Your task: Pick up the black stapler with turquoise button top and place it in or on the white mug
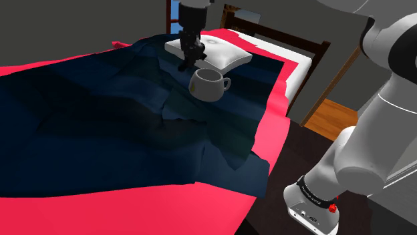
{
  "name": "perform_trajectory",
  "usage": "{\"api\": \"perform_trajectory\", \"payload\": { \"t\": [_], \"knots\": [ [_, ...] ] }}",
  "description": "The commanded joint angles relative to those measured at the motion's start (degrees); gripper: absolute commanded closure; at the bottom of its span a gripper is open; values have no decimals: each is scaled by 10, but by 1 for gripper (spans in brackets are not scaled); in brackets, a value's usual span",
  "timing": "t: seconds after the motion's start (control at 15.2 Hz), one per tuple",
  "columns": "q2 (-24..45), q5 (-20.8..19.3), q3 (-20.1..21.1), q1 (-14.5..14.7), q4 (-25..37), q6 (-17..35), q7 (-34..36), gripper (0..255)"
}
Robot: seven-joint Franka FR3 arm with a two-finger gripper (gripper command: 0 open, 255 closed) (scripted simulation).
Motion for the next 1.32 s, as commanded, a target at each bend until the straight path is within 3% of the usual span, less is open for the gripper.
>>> {"api": "perform_trajectory", "payload": {
  "t": [0.0,0.73,1.25],
  "knots": [
    [-16,5,-11,-17,-18,5,-28,255],
    [-41,14,-85,-103,-49,20,-187,255],
    [-49,15,-86,-103,-121,84,-186,255]
  ]
}}
